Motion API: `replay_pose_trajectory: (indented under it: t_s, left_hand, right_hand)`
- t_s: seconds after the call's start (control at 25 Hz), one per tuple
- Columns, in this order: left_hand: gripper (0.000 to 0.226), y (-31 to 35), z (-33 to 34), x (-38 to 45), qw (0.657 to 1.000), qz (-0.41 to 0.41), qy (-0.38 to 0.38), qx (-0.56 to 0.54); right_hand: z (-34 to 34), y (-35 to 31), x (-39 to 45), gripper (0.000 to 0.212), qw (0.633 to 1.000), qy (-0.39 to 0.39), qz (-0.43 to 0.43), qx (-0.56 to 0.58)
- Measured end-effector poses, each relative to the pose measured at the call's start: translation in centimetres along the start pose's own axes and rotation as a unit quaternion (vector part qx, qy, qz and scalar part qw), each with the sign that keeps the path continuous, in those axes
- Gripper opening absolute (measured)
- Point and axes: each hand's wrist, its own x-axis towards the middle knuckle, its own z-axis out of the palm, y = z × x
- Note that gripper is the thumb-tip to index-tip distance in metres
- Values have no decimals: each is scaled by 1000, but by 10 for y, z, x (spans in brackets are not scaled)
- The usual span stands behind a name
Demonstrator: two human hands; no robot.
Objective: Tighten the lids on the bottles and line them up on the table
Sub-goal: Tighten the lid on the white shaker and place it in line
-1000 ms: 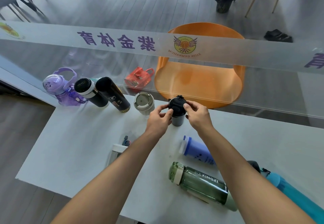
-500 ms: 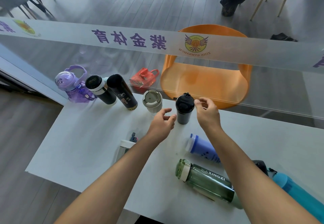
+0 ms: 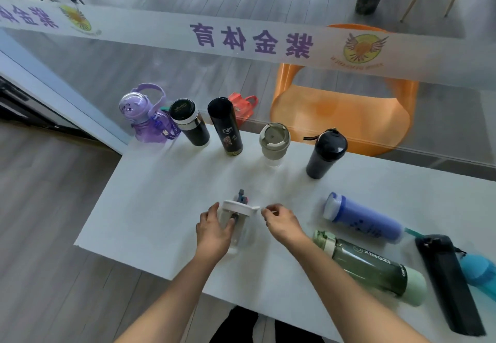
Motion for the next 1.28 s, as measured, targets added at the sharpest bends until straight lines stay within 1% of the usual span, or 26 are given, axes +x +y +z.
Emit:
replay_pose_trajectory:
  t_s: [0.08,0.12,0.2,0.32,0.4,0.48,0.52,0.6,0.64,0.72,0.8,0.88,0.92,1.04,1.12,1.28]
  left_hand:
    - [65,-10,1,8,999,0,-44,-2]
    - [62,-13,2,11,999,8,-50,0]
    - [58,-18,2,12,998,29,-47,-9]
    - [56,-22,1,7,997,48,-50,-37]
    - [50,-22,-4,5,994,41,-54,-82]
    - [36,-16,-12,1,988,45,-51,-138]
    - [29,-12,-16,-2,984,57,-38,-163]
    - [18,-5,-22,-7,972,84,-7,-220]
    - [17,-3,-23,-9,965,90,-10,-247]
    - [23,-2,-23,-15,957,95,-49,-268]
    - [28,-11,-18,-17,958,101,-82,-256]
    - [33,-20,-16,-21,956,107,-102,-255]
    - [34,-23,-15,-22,954,105,-110,-260]
    - [35,-25,-16,-25,947,97,-122,-282]
    - [33,-22,-15,-26,946,106,-125,-281]
    - [27,0,-16,-32,948,136,-110,-267]
  right_hand:
    - [23,-1,10,48,998,-18,46,38]
    - [32,-3,14,50,995,-22,76,64]
    - [46,-9,17,50,985,-33,127,112]
    - [55,-15,13,49,976,-29,147,155]
    - [52,-16,7,42,977,-16,127,168]
    - [45,-19,-4,30,981,3,87,171]
    - [41,-19,-8,25,981,17,67,179]
    - [37,-17,-17,25,979,48,30,196]
    - [37,-16,-22,25,978,58,12,200]
    - [37,-12,-34,22,980,70,-27,184]
    - [38,-5,-42,20,983,86,-57,153]
    - [40,0,-49,20,984,101,-66,135]
    - [42,2,-51,19,983,111,-56,135]
    - [46,6,-63,10,975,135,-16,173]
    - [45,7,-68,6,972,146,-20,184]
    - [25,3,-78,9,968,160,-49,185]
